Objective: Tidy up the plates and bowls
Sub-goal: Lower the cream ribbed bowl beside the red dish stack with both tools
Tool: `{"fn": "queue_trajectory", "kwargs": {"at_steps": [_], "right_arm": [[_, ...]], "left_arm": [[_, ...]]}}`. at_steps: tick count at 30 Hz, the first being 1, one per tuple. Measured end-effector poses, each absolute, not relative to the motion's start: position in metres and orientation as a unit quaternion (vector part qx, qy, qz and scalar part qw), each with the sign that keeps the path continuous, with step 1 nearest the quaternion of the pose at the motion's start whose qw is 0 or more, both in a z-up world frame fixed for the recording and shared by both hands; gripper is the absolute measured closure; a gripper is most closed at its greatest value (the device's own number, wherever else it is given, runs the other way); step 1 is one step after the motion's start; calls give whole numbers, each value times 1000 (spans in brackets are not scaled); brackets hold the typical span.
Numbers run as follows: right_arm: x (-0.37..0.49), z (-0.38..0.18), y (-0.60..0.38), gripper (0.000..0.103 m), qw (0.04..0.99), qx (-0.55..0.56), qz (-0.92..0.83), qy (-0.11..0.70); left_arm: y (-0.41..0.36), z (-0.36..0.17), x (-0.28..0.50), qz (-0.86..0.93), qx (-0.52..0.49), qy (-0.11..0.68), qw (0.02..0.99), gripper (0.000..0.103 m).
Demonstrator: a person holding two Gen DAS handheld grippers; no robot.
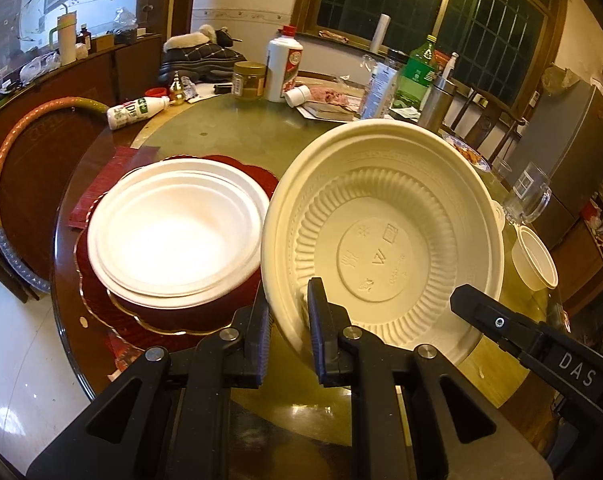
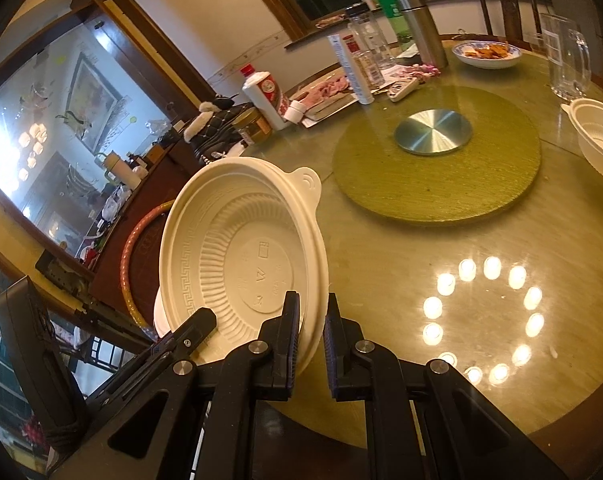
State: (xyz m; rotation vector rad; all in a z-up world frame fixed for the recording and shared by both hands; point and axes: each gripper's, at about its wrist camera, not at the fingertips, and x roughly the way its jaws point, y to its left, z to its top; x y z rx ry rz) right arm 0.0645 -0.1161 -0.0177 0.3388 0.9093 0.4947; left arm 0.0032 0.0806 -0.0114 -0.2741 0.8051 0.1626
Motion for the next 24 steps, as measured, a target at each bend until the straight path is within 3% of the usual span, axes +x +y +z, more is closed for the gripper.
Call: {"fn": "queue_trajectory", "kwargs": {"at_steps": [24], "right_arm": [[72, -2, -50, 92, 846, 128, 286, 432]], "left_arm": [[135, -2, -4, 128, -150, 376, 906, 87]]}}
